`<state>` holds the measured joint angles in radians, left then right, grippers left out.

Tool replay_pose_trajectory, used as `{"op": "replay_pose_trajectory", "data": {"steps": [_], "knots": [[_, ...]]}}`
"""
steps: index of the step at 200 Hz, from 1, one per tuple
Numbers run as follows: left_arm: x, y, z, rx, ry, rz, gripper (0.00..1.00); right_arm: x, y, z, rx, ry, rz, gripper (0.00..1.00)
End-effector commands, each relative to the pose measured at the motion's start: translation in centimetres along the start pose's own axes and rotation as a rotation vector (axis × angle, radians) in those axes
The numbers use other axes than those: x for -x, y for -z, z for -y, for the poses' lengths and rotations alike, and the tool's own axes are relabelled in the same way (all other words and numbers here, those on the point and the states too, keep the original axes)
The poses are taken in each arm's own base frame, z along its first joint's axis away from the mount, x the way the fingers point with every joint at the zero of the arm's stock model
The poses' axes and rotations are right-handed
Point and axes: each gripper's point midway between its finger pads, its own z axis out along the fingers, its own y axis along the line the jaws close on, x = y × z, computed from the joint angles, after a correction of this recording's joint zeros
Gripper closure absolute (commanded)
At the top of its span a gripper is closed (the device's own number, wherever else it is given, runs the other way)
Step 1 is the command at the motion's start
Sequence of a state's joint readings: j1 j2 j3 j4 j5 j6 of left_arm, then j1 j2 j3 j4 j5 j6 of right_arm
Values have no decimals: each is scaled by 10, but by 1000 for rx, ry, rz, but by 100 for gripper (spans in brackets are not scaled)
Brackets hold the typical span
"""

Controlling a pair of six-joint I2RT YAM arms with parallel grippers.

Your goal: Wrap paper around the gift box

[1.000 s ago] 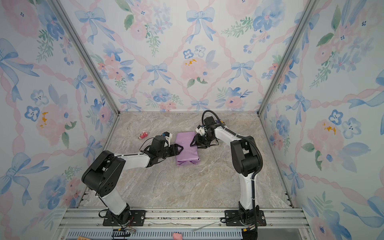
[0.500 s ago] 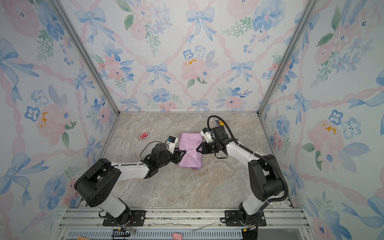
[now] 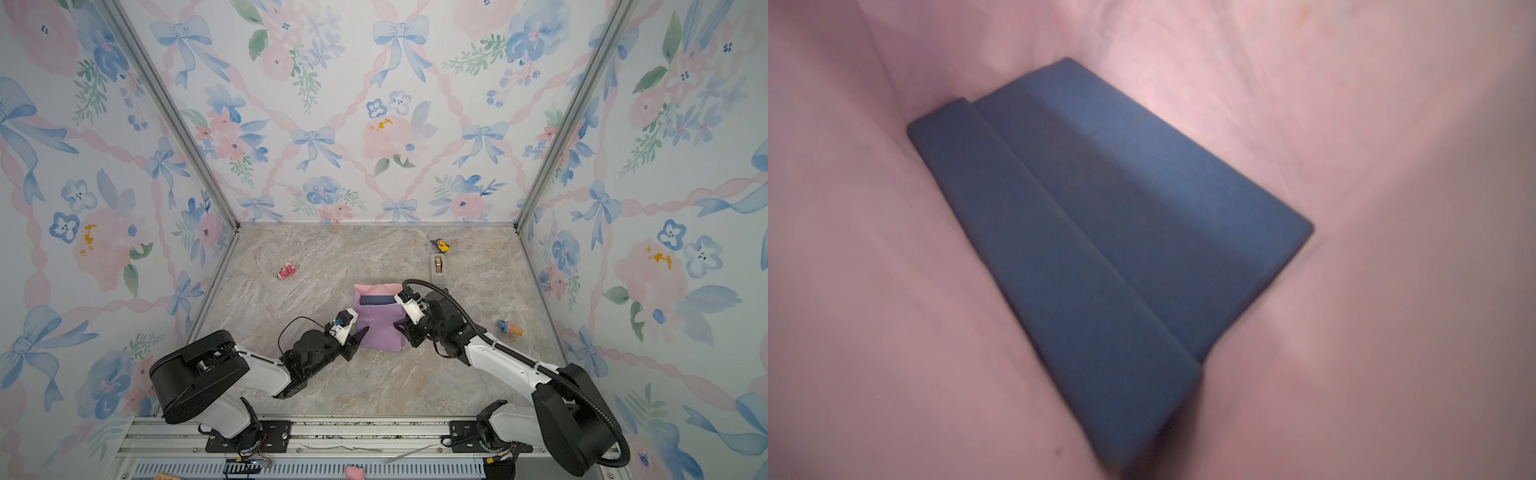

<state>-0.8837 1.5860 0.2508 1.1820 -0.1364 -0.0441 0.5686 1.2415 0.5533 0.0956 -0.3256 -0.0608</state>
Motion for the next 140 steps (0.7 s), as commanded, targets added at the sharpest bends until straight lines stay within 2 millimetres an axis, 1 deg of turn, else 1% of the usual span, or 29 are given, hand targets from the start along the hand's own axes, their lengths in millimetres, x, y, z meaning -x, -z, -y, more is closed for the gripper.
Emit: {"op": "replay_pose_trajectory", "data": {"steps": [1, 14, 27, 38, 66, 88, 102, 117, 140], "knots": [[-16, 9, 27, -104, -34, -22, 51, -21, -5, -8, -3, 13, -13, 69], [-21, 13, 26, -90, -21, -25, 47, -23, -1, -6, -20, 5, 7, 67], [-21, 19, 23, -79, 11, -10, 43, -20, 4, -6, -33, 4, 35, 60], [-18, 22, 22, -72, 32, 3, 39, -15, 10, -6, -43, 4, 57, 53], [-6, 29, 18, -59, 83, 41, 28, -3, 25, -8, -27, -22, 101, 45], [9, 35, 16, -58, 135, 83, 23, 10, 36, -11, 17, -50, 147, 42], [20, 37, 15, -59, 157, 98, 22, 20, 41, -12, 32, -64, 180, 40], [34, 39, 13, -52, 166, 118, 20, 30, 44, -12, 44, -71, 199, 38], [57, 38, 3, -26, 197, 136, 18, 45, 43, -9, 52, -76, 218, 36]]}}
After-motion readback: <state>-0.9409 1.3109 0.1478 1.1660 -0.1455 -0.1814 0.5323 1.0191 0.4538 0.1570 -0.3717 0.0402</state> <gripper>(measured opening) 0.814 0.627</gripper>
